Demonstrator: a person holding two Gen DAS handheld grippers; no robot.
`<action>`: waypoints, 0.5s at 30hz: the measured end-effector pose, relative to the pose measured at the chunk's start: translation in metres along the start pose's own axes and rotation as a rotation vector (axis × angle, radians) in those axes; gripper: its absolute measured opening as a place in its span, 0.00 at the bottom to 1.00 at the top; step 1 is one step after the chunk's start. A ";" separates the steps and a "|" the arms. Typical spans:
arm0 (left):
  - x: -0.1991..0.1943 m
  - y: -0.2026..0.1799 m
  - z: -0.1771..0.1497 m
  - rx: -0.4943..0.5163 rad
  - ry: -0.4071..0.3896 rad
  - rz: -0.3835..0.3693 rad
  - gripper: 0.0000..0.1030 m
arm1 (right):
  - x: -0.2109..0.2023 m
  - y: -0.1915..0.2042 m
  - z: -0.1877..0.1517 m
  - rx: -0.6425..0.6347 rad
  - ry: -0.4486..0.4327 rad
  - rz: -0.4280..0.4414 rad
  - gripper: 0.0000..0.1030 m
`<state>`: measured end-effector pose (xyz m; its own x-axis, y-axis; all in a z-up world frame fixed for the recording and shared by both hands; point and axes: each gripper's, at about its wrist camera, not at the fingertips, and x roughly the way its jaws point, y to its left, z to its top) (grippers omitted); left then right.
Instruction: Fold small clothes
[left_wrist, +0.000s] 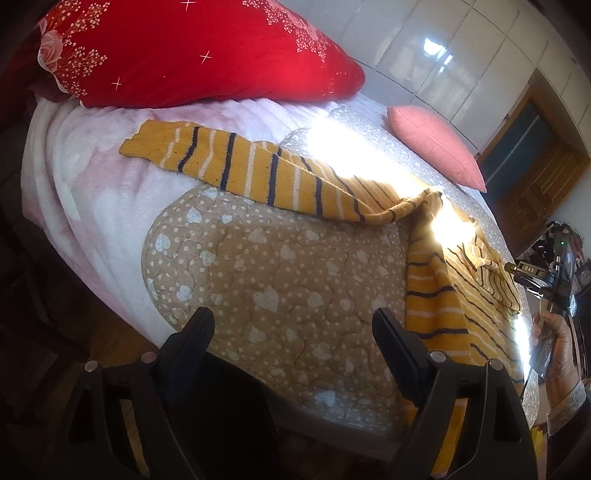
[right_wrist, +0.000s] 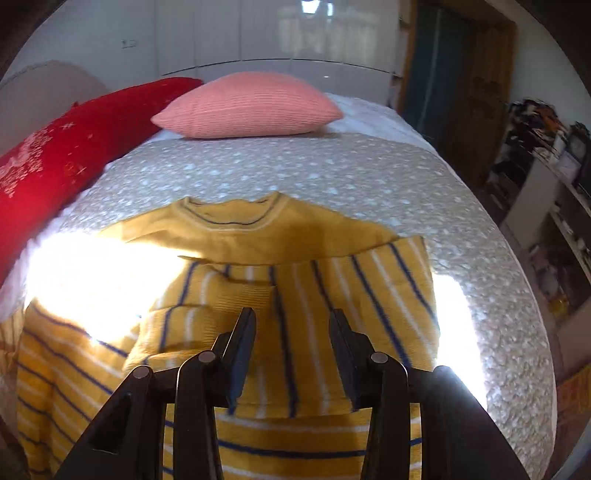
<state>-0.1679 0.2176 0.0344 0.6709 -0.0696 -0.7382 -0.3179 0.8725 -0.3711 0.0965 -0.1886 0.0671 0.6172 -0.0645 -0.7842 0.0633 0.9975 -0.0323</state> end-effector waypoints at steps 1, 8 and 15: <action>0.001 0.002 0.001 -0.005 0.002 0.001 0.84 | 0.011 -0.004 0.001 0.015 0.041 0.001 0.43; 0.000 0.012 0.001 -0.030 0.004 0.013 0.84 | 0.023 0.091 0.010 -0.187 0.071 0.162 0.41; -0.005 0.026 0.005 -0.072 -0.014 0.048 0.84 | -0.004 0.226 0.002 -0.439 0.104 0.499 0.41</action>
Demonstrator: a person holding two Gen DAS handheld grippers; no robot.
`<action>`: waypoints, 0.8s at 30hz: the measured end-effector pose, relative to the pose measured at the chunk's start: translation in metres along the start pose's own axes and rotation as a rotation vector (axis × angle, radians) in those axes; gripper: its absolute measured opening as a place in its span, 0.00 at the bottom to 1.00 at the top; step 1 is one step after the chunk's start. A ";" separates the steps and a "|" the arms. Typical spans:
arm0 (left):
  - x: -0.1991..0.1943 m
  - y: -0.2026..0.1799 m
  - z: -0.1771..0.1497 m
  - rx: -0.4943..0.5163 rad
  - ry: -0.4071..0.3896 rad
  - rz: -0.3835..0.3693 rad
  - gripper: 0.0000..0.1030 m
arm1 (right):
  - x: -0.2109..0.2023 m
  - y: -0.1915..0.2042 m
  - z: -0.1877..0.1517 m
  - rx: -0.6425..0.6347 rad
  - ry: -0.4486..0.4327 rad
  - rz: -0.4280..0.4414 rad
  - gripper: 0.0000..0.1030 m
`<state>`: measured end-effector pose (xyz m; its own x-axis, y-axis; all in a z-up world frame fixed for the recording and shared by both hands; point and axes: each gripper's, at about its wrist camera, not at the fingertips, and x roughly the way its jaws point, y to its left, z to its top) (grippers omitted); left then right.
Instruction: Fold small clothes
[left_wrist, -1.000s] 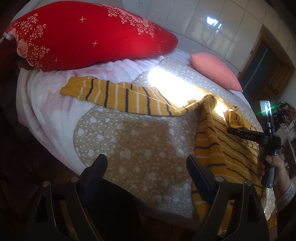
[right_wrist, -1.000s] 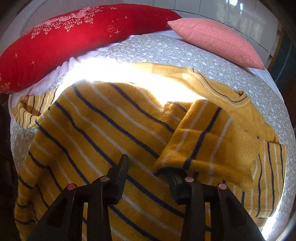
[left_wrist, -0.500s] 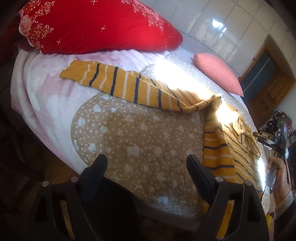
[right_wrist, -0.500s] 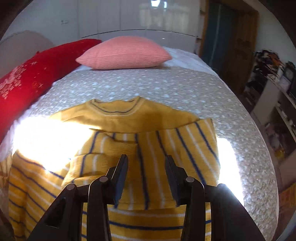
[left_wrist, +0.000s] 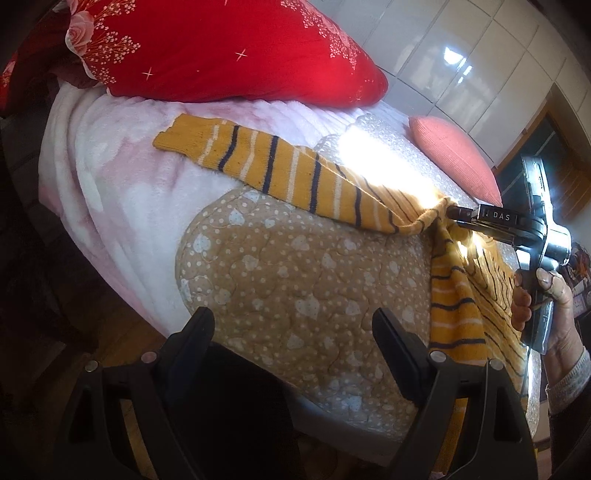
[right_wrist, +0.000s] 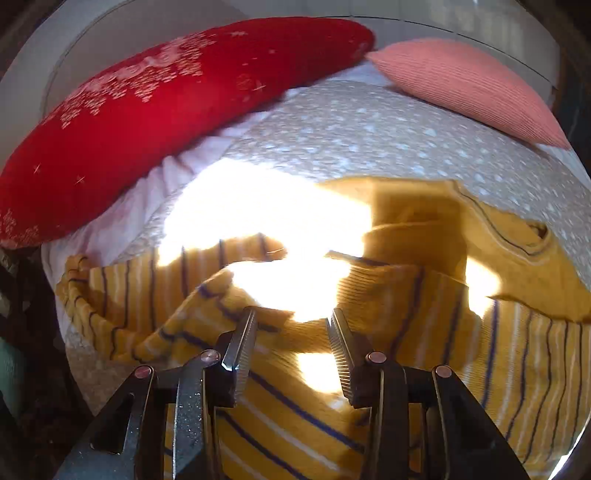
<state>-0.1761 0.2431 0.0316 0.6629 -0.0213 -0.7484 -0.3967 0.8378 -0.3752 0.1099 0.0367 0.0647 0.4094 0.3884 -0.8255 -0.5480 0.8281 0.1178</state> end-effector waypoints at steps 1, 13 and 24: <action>-0.001 0.004 0.003 -0.013 -0.006 0.002 0.84 | -0.004 0.012 0.000 -0.036 -0.025 -0.020 0.43; 0.029 0.058 0.079 -0.236 -0.038 -0.118 0.84 | -0.089 -0.057 -0.111 0.119 -0.118 -0.164 0.79; 0.075 0.059 0.132 -0.298 -0.032 0.006 0.23 | -0.154 -0.126 -0.202 0.358 -0.175 -0.256 0.80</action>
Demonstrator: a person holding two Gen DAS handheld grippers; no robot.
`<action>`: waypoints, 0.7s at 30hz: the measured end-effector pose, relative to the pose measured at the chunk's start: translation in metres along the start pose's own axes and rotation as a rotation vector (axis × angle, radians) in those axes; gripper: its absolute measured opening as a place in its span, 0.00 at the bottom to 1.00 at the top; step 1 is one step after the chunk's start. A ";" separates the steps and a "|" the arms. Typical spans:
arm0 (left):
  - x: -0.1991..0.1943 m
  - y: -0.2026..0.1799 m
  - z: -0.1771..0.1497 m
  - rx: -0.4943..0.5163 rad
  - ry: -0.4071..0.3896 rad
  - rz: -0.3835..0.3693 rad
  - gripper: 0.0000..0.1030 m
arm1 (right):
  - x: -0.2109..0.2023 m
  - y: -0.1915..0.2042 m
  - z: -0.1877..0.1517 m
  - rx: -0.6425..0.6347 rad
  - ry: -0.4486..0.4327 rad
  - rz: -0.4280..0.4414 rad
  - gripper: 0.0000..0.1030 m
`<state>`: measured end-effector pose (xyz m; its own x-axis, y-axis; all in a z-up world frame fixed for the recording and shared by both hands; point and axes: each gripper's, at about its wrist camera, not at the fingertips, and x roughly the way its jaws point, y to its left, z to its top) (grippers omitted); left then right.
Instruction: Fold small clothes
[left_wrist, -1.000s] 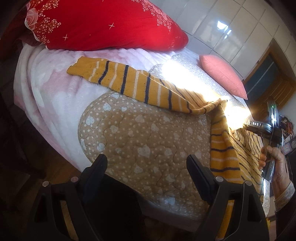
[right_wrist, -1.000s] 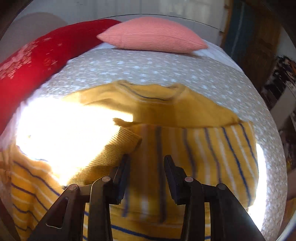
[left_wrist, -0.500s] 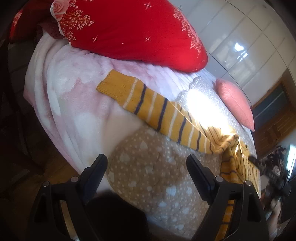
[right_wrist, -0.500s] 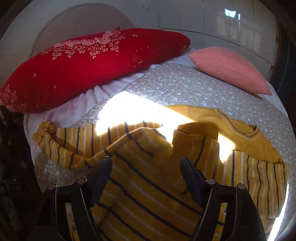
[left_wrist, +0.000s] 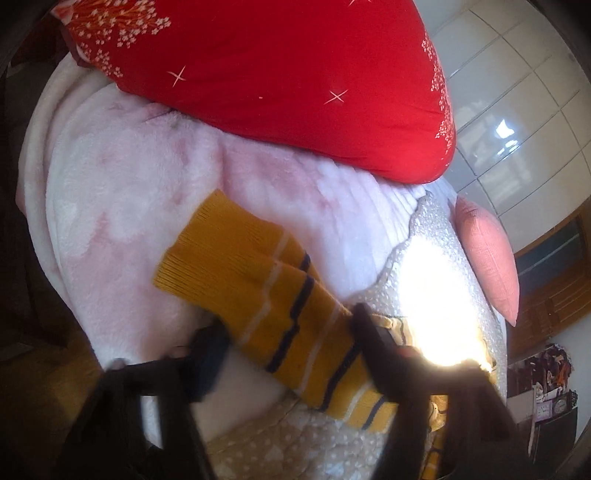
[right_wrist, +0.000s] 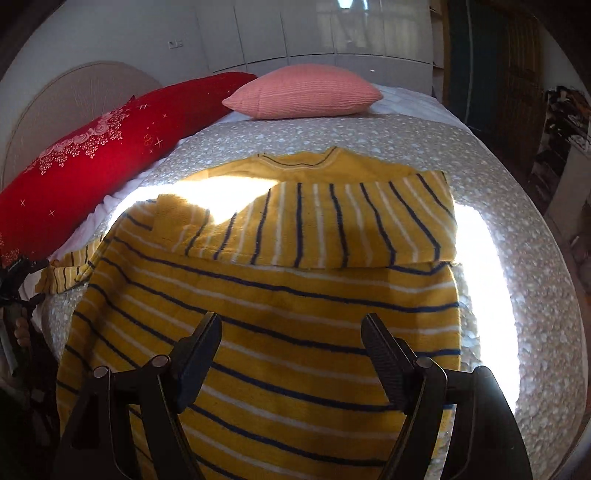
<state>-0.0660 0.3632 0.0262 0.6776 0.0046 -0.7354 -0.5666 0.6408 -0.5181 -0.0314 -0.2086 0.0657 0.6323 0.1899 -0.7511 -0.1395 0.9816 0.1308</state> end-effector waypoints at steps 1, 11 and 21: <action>-0.001 -0.006 0.007 0.018 0.017 0.019 0.06 | 0.000 -0.005 -0.003 0.015 0.001 -0.008 0.80; -0.077 -0.145 0.056 0.244 -0.177 -0.025 0.04 | -0.011 -0.044 -0.029 0.167 -0.067 0.022 0.80; -0.055 -0.415 -0.069 0.707 -0.065 -0.296 0.04 | -0.029 -0.089 -0.058 0.297 -0.117 0.086 0.80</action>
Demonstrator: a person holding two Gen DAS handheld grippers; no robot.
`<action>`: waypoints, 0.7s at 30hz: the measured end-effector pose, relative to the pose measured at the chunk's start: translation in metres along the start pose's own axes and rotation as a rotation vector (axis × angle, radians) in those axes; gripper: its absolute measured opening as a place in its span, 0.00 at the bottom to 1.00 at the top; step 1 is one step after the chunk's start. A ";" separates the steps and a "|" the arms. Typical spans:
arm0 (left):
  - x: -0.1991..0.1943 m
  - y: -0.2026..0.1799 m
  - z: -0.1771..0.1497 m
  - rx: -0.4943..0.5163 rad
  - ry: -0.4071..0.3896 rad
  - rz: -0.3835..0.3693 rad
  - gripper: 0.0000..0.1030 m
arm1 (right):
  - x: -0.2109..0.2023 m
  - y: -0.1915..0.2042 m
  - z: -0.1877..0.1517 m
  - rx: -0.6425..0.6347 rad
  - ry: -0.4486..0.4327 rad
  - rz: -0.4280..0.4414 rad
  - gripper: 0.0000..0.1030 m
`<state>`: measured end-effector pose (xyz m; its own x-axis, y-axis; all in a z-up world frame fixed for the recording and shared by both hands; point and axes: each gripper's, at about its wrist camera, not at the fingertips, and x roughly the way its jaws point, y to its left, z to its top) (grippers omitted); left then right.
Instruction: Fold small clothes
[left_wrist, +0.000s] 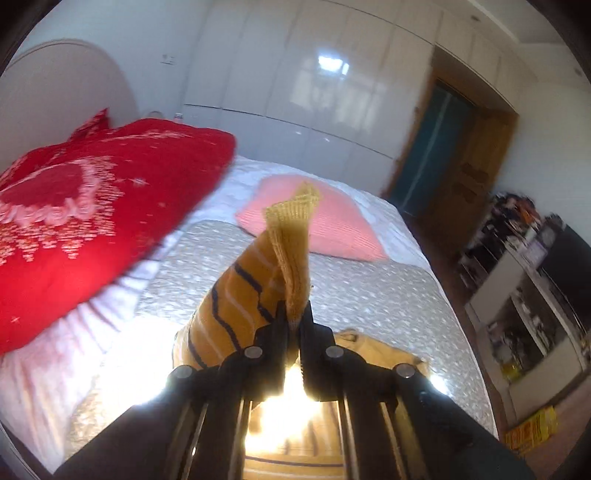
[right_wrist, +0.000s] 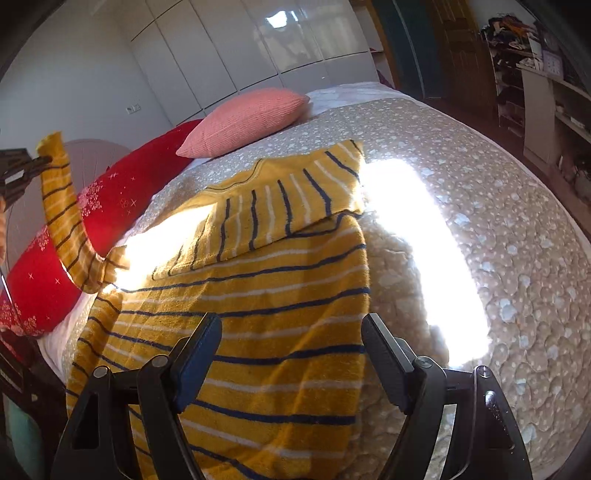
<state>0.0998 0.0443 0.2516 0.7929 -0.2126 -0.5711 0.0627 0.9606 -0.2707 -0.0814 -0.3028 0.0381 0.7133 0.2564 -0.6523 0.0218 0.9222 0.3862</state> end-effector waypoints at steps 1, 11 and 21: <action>0.018 -0.021 -0.007 0.021 0.030 -0.022 0.04 | -0.002 -0.005 -0.001 0.016 0.000 0.008 0.80; 0.153 -0.129 -0.141 0.216 0.363 -0.060 0.07 | -0.005 -0.041 -0.008 0.087 0.003 0.030 0.80; 0.048 -0.082 -0.140 0.168 0.276 -0.224 0.68 | -0.009 -0.029 -0.006 0.067 -0.003 0.015 0.84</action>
<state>0.0479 -0.0691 0.1383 0.5570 -0.4387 -0.7052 0.3324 0.8959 -0.2948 -0.0925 -0.3297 0.0286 0.7162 0.2686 -0.6441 0.0579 0.8969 0.4383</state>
